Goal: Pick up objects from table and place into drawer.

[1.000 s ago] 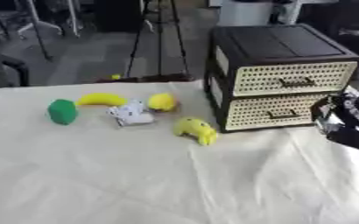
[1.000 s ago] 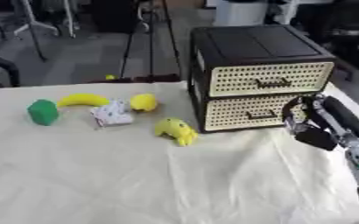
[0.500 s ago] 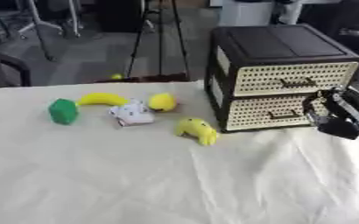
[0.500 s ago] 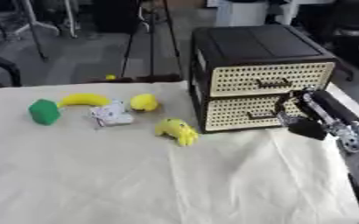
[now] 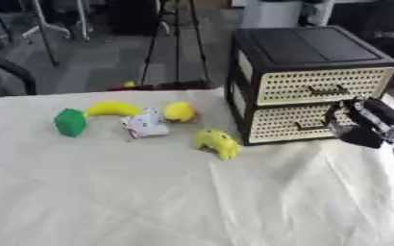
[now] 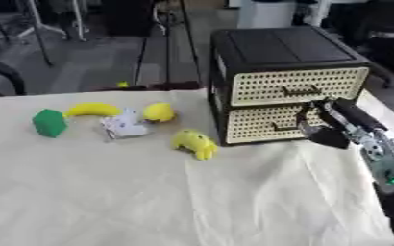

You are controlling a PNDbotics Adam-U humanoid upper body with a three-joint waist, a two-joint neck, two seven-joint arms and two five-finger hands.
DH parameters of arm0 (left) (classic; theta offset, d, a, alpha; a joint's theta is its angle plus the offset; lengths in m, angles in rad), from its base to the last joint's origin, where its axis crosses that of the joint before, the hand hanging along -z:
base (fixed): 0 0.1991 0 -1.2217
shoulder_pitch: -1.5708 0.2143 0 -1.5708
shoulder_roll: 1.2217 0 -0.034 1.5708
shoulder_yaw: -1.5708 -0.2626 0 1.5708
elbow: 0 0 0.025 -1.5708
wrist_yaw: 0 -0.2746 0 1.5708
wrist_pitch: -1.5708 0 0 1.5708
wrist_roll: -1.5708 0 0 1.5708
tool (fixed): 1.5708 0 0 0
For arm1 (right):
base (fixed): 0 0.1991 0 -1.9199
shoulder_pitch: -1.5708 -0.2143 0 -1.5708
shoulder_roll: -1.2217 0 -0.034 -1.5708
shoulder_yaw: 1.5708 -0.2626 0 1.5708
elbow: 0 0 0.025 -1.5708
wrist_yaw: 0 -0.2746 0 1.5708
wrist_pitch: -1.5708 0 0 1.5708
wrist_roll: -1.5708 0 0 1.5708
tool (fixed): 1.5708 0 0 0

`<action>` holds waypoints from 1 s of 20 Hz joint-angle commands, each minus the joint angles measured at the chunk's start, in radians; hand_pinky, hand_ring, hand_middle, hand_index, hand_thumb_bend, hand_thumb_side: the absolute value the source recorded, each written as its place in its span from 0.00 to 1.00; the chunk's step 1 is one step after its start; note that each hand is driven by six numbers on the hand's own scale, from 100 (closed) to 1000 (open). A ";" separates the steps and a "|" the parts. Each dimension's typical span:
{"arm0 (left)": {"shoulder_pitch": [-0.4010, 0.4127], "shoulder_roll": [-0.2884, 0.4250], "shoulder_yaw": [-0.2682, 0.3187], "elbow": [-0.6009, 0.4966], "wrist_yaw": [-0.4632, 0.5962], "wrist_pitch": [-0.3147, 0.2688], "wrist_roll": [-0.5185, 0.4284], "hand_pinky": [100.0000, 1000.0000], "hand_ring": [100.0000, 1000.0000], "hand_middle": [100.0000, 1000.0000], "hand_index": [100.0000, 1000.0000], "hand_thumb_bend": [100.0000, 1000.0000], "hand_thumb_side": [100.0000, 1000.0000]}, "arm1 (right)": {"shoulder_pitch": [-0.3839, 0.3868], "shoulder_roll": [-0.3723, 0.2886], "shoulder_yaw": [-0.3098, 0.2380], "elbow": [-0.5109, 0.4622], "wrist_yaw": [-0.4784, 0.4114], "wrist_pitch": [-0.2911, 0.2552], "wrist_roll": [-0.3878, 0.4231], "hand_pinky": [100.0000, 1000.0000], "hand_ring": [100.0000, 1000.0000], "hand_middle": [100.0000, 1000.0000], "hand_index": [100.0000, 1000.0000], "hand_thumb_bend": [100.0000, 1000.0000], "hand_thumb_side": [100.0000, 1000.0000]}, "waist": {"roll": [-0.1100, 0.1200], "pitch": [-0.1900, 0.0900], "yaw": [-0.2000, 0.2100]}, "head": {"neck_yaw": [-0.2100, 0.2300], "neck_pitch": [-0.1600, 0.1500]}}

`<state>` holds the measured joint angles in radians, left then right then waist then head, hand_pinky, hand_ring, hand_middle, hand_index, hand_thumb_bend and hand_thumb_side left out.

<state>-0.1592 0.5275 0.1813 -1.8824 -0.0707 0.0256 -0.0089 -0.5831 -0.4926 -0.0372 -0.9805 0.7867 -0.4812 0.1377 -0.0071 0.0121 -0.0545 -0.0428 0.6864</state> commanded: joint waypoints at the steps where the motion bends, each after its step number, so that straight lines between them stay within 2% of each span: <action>1: -0.015 0.016 0.004 -0.012 0.004 -0.002 -0.004 0.53 0.42 0.53 0.70 0.45 0.82 | -0.037 -0.009 -0.005 0.035 0.024 -0.003 -0.007 0.00 0.00 0.00 0.64 0.00 0.73 | 0.003 -0.009 0.003 | -0.004 0.006; 13: -0.019 0.007 0.000 -0.012 0.009 -0.004 -0.008 0.53 0.42 0.53 0.70 0.45 0.82 | -0.120 0.018 -0.013 0.149 0.088 0.021 -0.029 0.00 0.00 0.00 0.64 0.00 0.74 | 0.011 -0.011 0.020 | -0.018 0.009; 20: -0.020 0.004 -0.003 -0.013 0.010 -0.004 -0.012 0.53 0.42 0.53 0.70 0.45 0.82 | -0.140 0.023 -0.023 0.219 0.117 0.041 -0.035 0.00 0.00 0.00 0.64 0.00 0.77 | 0.013 -0.011 0.031 | -0.025 0.013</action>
<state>-0.1633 0.5182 0.1752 -1.8824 -0.0648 0.0227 -0.0189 -0.6966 -0.4509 -0.0502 -0.7646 0.8940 -0.4461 0.1059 0.0047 0.0115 -0.0242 -0.0639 0.6928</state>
